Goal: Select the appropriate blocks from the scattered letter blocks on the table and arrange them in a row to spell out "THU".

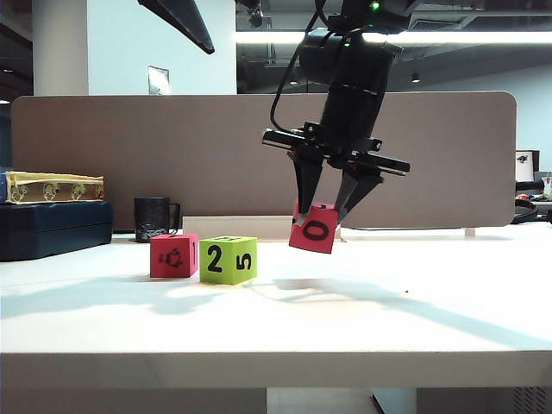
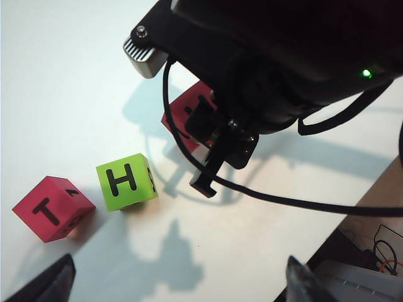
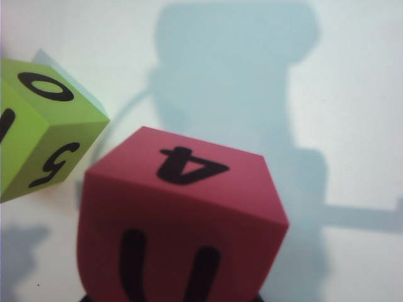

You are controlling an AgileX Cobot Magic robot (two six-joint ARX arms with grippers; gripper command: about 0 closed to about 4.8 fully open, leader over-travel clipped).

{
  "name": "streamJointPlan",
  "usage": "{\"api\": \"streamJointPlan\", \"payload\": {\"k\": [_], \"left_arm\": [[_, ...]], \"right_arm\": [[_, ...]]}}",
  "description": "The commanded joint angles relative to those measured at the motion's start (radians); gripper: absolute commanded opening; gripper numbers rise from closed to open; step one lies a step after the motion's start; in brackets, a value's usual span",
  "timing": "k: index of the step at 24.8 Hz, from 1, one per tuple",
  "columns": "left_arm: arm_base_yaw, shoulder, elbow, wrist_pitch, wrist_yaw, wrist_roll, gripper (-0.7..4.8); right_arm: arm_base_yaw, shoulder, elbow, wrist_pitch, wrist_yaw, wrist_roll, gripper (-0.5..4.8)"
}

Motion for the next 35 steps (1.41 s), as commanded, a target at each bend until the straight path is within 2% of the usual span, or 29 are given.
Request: {"api": "streamJointPlan", "payload": {"k": [1, 4, 5, 8, 16, 18, 19, 23, 24, 25, 26, 30, 32, 35], "left_arm": [[-0.001, -0.004, 0.003, -0.002, 0.001, 0.008, 4.25], [-0.002, -0.004, 0.003, -0.002, 0.001, 0.008, 4.25], [-0.001, -0.004, 0.003, -0.003, 0.001, 0.008, 4.25], [-0.001, -0.004, 0.003, -0.005, 0.001, 0.008, 4.25], [-0.001, -0.004, 0.003, -0.005, -0.016, 0.013, 4.25], [0.0, -0.004, 0.003, -0.005, -0.075, 0.026, 4.25], [0.013, -0.004, 0.003, -0.005, -0.145, 0.034, 4.25], [0.074, 0.009, -0.002, 0.023, -0.178, 0.03, 4.24], [0.088, 0.016, -0.002, 0.026, -0.174, 0.029, 4.17], [0.121, 0.037, -0.003, 0.024, -0.149, 0.029, 3.69], [0.147, 0.06, -0.003, 0.02, -0.114, 0.014, 3.59], [0.22, 0.13, -0.003, 0.0, -0.085, -0.006, 3.58], [0.231, 0.153, -0.003, -0.006, -0.085, -0.013, 3.58], [0.23, 0.157, -0.003, -0.01, -0.084, -0.012, 3.58]], "right_arm": [[0.002, -0.007, 0.004, 0.002, -0.002, 0.002, 1.82], [0.002, -0.007, 0.004, 0.003, -0.017, 0.002, 1.83], [0.002, -0.007, 0.004, 0.003, -0.017, 0.002, 1.99], [0.002, -0.007, 0.004, 0.002, -0.017, 0.002, 3.76], [0.002, -0.007, 0.004, 0.004, -0.01, 0.001, 3.79], [0.0, -0.007, 0.004, 0.006, -0.008, 0.001, 3.79], [-0.002, -0.007, 0.004, 0.01, 0.0, -0.002, 3.78], [-0.008, -0.007, 0.008, -0.002, 0.12, -0.054, 3.77], [-0.011, -0.007, 0.008, -0.005, 0.143, -0.056, 3.72], [-0.016, -0.007, 0.008, -0.006, 0.174, -0.056, 3.4], [-0.027, -0.007, 0.008, -0.005, 0.174, -0.056, 2.9], [-0.061, -0.007, 0.008, -0.001, 0.201, -0.08, 1.34], [-0.073, -0.007, 0.008, 0.027, 0.216, -0.083, 1.25], [-0.082, -0.006, 0.008, 0.075, 0.207, -0.101, 0.56]]}}
